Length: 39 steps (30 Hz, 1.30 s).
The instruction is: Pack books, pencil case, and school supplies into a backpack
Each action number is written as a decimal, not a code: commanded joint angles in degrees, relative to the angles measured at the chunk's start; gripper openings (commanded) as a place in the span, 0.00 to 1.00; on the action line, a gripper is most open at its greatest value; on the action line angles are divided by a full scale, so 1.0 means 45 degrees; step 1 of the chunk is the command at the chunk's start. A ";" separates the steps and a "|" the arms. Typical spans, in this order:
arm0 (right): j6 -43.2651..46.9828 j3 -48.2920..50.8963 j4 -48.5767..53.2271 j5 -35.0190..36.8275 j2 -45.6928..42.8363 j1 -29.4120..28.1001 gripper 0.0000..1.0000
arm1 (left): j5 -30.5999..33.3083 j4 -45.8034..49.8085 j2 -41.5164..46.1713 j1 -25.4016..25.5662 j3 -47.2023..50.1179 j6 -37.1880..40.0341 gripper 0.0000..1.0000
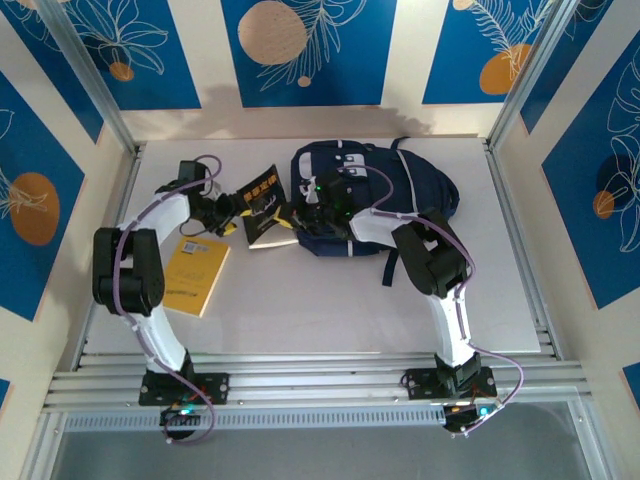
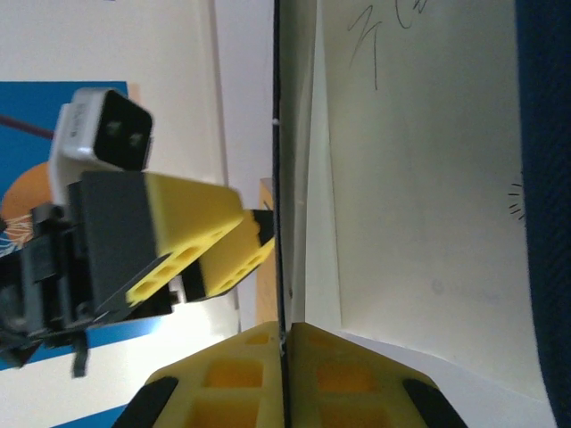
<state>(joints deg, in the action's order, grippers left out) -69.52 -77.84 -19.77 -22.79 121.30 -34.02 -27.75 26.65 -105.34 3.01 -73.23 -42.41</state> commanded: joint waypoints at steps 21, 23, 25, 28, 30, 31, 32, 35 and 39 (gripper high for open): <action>-0.2490 0.1168 -0.1747 -0.0425 0.0075 0.0627 0.04 | -0.2446 -0.9397 -0.2340 -0.0006 0.1928 -0.4752 0.53; -0.2339 0.1108 -0.1507 -0.0376 0.0118 0.0589 0.07 | -0.2449 -0.9482 -0.2211 0.0035 0.1891 -0.4669 0.36; -0.2093 0.1061 -0.1100 -0.0259 0.0043 0.0587 0.15 | -0.2467 -0.9428 -0.2083 0.0035 0.1846 -0.4547 0.21; -0.1730 0.1050 -0.0489 -0.0033 -0.0177 0.0587 0.35 | -0.2372 -0.8847 -0.1748 0.0016 0.1676 -0.4129 0.06; -0.1395 0.1031 0.0165 0.0266 -0.0464 0.0587 0.51 | -0.2230 -0.8234 -0.1382 -0.0003 0.1565 -0.3702 0.00; -0.1179 0.1011 0.0598 0.0438 -0.0656 0.0587 0.58 | -0.2107 -0.7834 -0.1107 -0.0037 0.1503 -0.3472 0.00; -0.0946 0.0991 0.0966 0.0607 -0.0868 0.0607 0.63 | -0.1955 -0.7413 -0.0790 -0.0086 0.1419 -0.3208 0.00; -0.0298 0.0817 0.2216 0.1045 -0.1637 0.0626 0.72 | -0.1393 -0.6059 0.0266 -0.0264 0.1150 -0.2429 0.00; 0.0902 0.0384 0.4262 0.1890 -0.2788 0.0554 0.80 | -0.0428 -0.4211 0.1888 -0.0393 0.0728 -0.1496 0.00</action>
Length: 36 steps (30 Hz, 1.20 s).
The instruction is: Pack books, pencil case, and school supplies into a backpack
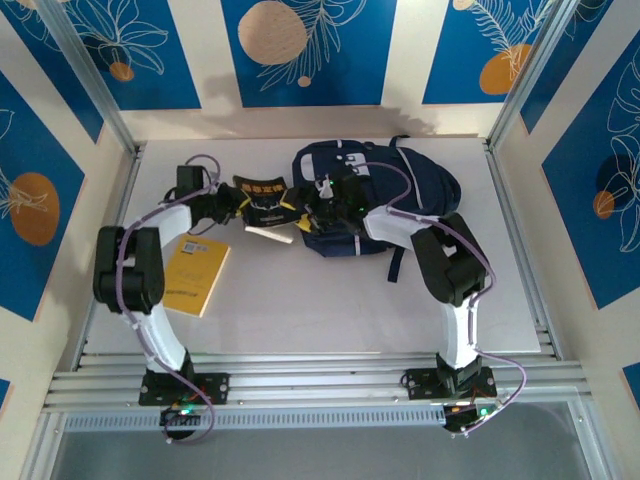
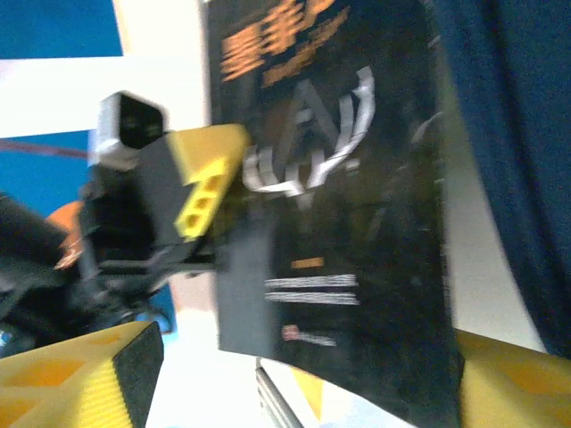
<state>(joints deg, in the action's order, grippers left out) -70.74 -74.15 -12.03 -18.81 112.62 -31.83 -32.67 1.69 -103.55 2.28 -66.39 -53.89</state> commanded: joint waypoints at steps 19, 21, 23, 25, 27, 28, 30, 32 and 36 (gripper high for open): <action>-0.2477 0.3008 -0.0852 0.2246 -0.5798 -0.2689 0.99 | 0.3658 -0.1016 0.9007 0.1044 0.2810 -0.3360 0.00; -0.3184 0.3310 -0.1462 0.2841 -0.6014 -0.3216 1.00 | 0.4391 -0.1258 0.9446 0.1485 0.3054 -0.4037 0.00; -0.3857 0.3558 -0.2233 0.3255 -0.6017 -0.3695 1.00 | 0.5465 -0.1370 0.9892 0.2092 0.3257 -0.4643 0.00; -0.4416 0.3764 -0.3000 0.3587 -0.5882 -0.4004 1.00 | 0.6294 -0.1415 1.0174 0.2702 0.3327 -0.4930 0.00; -0.4768 0.3906 -0.3743 0.3838 -0.5685 -0.4145 1.00 | 0.6852 -0.1521 1.0357 0.3227 0.3383 -0.5122 0.00; -0.4905 0.3999 -0.4153 0.3946 -0.5575 -0.4156 0.99 | 0.7115 -0.1538 1.0434 0.3508 0.3415 -0.5163 0.00; -0.5127 0.4190 -0.5085 0.4218 -0.5411 -0.4154 1.00 | 0.7490 -0.1573 1.0581 0.3973 0.3527 -0.5263 0.00; -0.5044 0.4217 -0.5685 0.4389 -0.5334 -0.4052 0.99 | 0.7820 -0.1593 1.0748 0.4439 0.3734 -0.5373 0.00; -0.4277 0.4308 -0.5782 0.5092 -0.5886 -0.3759 0.88 | 0.8526 -0.1258 1.1262 0.5240 0.4246 -0.5500 0.00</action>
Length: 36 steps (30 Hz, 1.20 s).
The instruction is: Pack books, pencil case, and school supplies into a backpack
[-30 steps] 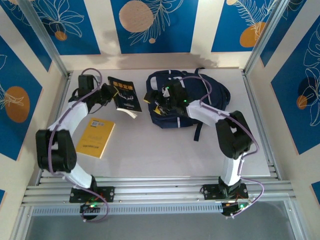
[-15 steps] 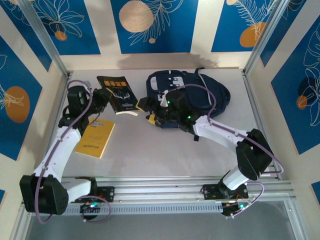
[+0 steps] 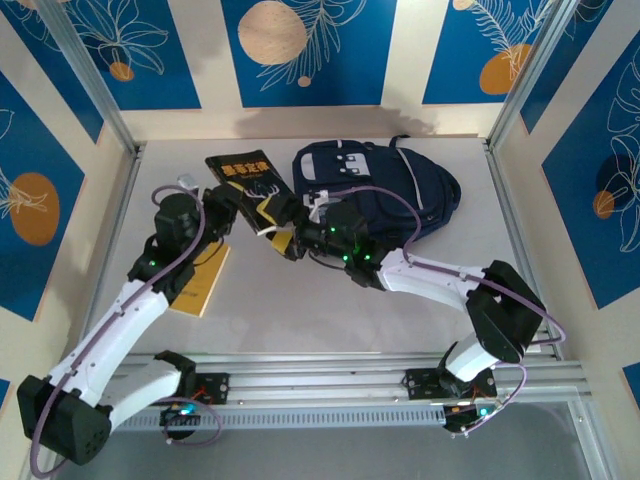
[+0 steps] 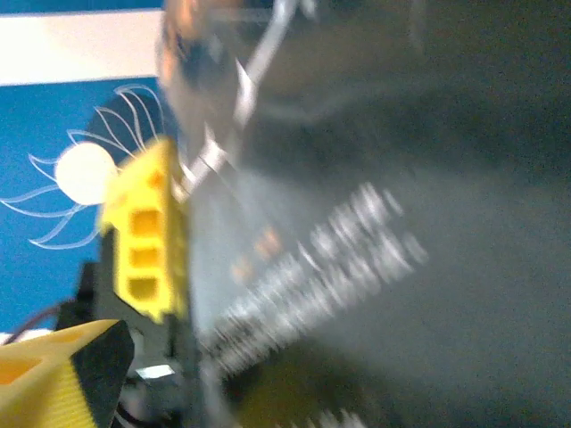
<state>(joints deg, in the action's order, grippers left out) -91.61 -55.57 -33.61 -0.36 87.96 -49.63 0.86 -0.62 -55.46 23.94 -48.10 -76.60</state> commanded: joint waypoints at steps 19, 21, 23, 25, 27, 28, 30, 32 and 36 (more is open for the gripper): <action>0.2832 0.0121 0.0882 0.2801 -0.2340 0.0323 0.28 | 0.3926 -0.0256 0.1118 0.3557 0.1127 -0.1297 0.00; 0.2773 0.0123 0.0997 0.2886 -0.2362 0.0365 0.25 | 0.4078 -0.0205 0.1050 0.3718 0.1122 -0.1443 0.00; 0.2675 0.0105 0.0993 0.2912 -0.2348 0.0394 0.24 | 0.4061 -0.0580 0.0907 0.3867 0.1266 -0.1614 0.00; 0.2661 0.0103 0.1006 0.2886 -0.2352 0.0439 0.11 | 0.3881 -0.0974 0.0749 0.3917 0.1361 -0.1759 0.00; 0.2723 0.0121 0.1313 0.2890 -0.2502 0.0580 0.00 | 0.3727 -0.0892 0.0591 0.3937 0.1177 -0.1494 0.00; 0.2740 0.0187 0.1650 0.2947 -0.2686 0.0692 0.00 | 0.3689 -0.0509 0.0535 0.3935 0.0939 -0.1121 0.07; 0.3021 0.0321 0.2566 0.3111 -0.3208 0.1002 0.00 | 0.3673 0.0226 0.0457 0.3933 0.0442 -0.0270 0.29; 0.3809 0.0396 0.3996 0.3373 -0.4015 0.1458 0.00 | 0.3694 0.0731 0.0332 0.3925 0.0020 0.1006 0.53; 0.5157 0.0570 0.7468 0.4236 -0.5895 0.2630 0.00 | 0.3423 0.2058 -0.0803 0.3898 -0.1390 0.3370 0.68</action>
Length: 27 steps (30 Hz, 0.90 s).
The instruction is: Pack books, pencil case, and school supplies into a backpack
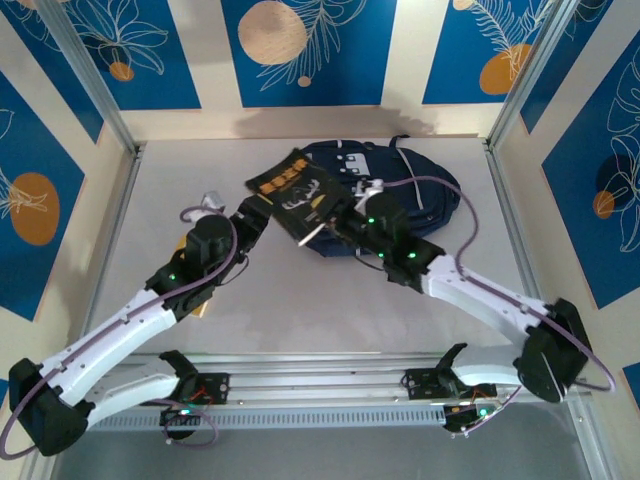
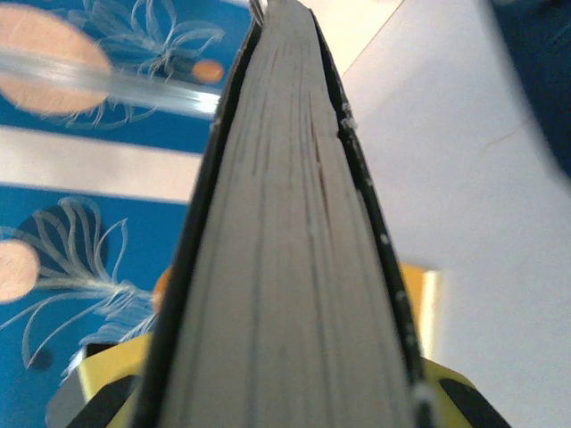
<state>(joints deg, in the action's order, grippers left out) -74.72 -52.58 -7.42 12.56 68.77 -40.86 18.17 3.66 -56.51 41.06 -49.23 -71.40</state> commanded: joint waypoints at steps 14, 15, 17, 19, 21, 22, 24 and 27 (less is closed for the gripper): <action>0.4981 0.0713 0.7613 0.1245 -0.6489 0.6912 0.00 | -0.6367 0.6043 -1.3035 -0.0099 -1.2867 0.7843 0.63; 0.5044 0.0777 0.7652 0.0910 -0.6577 0.7281 0.00 | -0.6752 0.6085 -1.3697 -0.0107 -1.3465 0.7862 0.62; 0.5187 0.0897 0.7685 0.0211 -0.6631 0.7927 0.00 | -0.7184 0.6179 -1.4981 -0.0138 -1.4607 0.7839 0.63; 0.5288 0.1084 0.7617 -0.0443 -0.6631 0.8447 0.00 | -0.7585 0.6272 -1.6132 -0.0140 -1.5655 0.7966 0.62; 0.5335 0.1247 0.7554 -0.0892 -0.6631 0.8824 0.00 | -0.7430 0.7216 -1.7140 -0.0196 -1.6836 0.8145 0.61; 0.5332 0.1316 0.7547 -0.1050 -0.6631 0.8979 0.00 | -0.7437 0.7675 -1.7548 -0.0261 -1.7278 0.8283 0.61; 0.5371 0.1403 0.7527 -0.1225 -0.6631 0.9198 0.00 | -0.7169 0.8333 -1.7867 -0.0399 -1.7381 0.8406 0.60; 0.5437 0.1430 0.7490 -0.1229 -0.6648 0.9421 0.00 | -0.6268 0.9169 -1.7712 -0.0750 -1.6546 0.8539 0.62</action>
<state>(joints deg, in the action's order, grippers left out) -51.94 -45.60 30.30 9.85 39.92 0.71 -12.78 35.75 -134.85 39.75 -125.82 -35.07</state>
